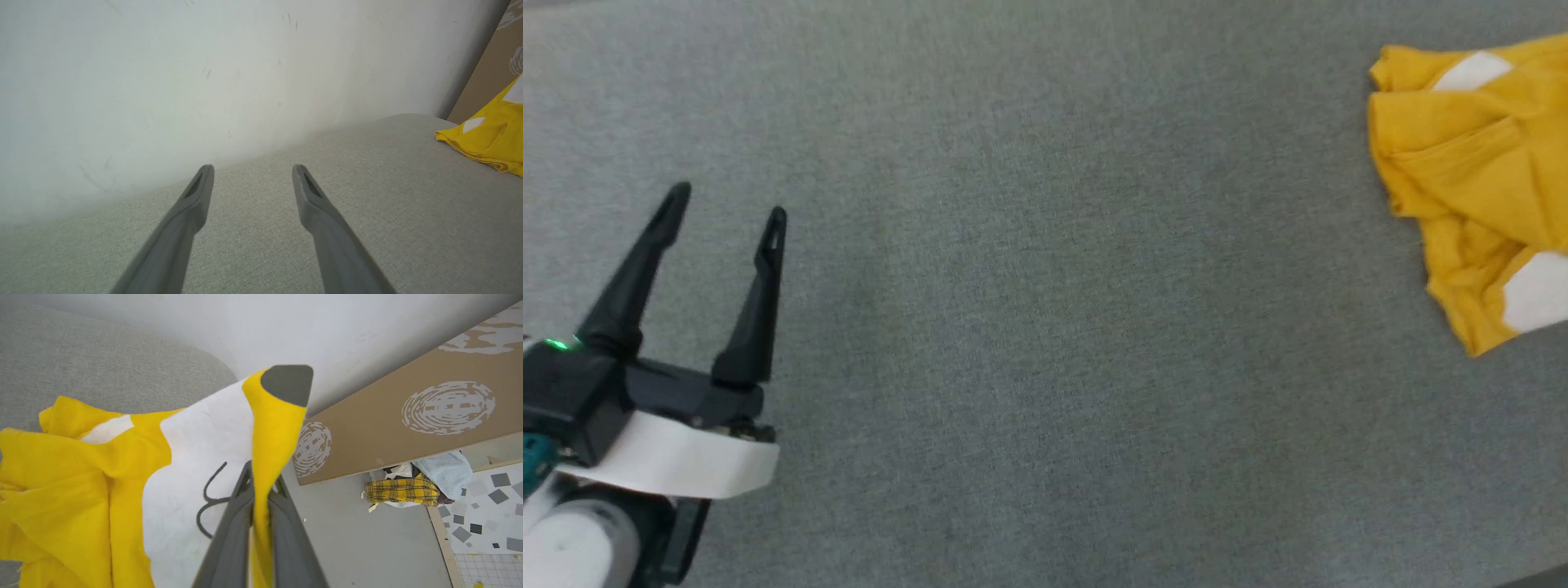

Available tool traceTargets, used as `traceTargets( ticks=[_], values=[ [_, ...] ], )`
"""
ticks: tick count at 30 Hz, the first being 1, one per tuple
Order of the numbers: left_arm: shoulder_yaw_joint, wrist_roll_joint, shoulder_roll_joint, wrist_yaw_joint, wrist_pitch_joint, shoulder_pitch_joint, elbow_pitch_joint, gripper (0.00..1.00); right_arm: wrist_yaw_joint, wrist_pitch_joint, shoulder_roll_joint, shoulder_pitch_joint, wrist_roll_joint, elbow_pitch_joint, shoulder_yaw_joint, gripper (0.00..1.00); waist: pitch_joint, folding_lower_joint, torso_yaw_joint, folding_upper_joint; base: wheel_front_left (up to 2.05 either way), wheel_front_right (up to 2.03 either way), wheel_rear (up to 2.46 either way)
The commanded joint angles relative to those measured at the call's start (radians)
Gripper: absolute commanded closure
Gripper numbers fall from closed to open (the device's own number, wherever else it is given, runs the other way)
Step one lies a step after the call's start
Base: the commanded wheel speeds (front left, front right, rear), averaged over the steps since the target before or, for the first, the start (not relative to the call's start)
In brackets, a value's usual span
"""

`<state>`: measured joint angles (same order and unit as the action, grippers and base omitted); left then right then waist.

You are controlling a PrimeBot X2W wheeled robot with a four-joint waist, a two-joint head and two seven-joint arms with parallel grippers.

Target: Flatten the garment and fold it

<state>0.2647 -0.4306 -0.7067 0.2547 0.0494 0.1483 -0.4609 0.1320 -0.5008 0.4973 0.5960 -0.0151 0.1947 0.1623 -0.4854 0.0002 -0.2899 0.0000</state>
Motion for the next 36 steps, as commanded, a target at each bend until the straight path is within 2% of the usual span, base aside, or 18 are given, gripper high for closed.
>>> traceTargets(
  ticks=[1,7,14,18,22,24,26,33,36],
  values=[
    [-0.015,0.010,-0.017,-0.002,-0.005,0.024,-0.016,0.00,-0.001,0.017,0.006,0.033,0.021,0.017,0.017,1.00,-0.122,-0.0002,-0.012,0.0000,0.00,0.00,0.00],
    [-0.047,0.043,-0.044,0.006,0.020,0.055,-0.062,0.00,-0.001,0.052,0.041,0.075,0.091,0.099,0.062,1.00,-0.195,-0.0002,-0.002,0.0000,0.00,0.00,0.00],
    [-0.061,0.076,-0.054,0.015,0.059,0.062,-0.082,0.00,-0.001,0.075,0.014,0.086,0.152,0.156,0.137,1.00,-0.241,-0.0002,0.002,0.0000,0.00,0.00,0.00],
    [-0.075,0.054,-0.040,0.029,0.060,0.060,-0.095,0.00,-0.001,0.107,0.002,0.093,0.177,0.185,0.166,1.00,-0.264,-0.0002,0.004,0.0000,0.00,0.00,0.00],
    [-0.078,0.023,-0.036,0.015,0.064,0.065,-0.111,0.00,-0.001,0.134,-0.010,0.112,0.190,0.221,0.181,1.00,-0.282,-0.0002,0.003,0.0000,0.00,0.00,0.00],
    [-0.081,0.016,-0.034,0.010,0.077,0.069,-0.116,0.00,-0.001,0.146,-0.015,0.124,0.193,0.240,0.184,0.70,-0.285,-0.0002,0.002,0.0000,0.00,0.00,0.00],
    [-0.089,0.007,-0.026,0.013,0.090,0.071,-0.112,0.00,-0.001,0.161,-0.016,0.133,0.200,0.257,0.186,0.00,-0.283,-0.0002,0.004,0.0000,0.00,0.00,0.00],
    [-0.081,-0.011,0.004,0.011,0.129,0.067,-0.062,0.00,-0.001,0.215,-0.004,0.150,0.224,0.313,0.208,0.00,-0.225,-0.0002,0.018,0.0000,0.00,0.00,0.00],
    [-0.069,-0.015,0.025,0.010,0.148,0.060,-0.033,0.00,-0.001,0.246,-0.009,0.146,0.200,0.321,0.238,0.00,-0.179,-0.0002,0.030,0.0000,0.00,0.00,0.00]
  ],
)
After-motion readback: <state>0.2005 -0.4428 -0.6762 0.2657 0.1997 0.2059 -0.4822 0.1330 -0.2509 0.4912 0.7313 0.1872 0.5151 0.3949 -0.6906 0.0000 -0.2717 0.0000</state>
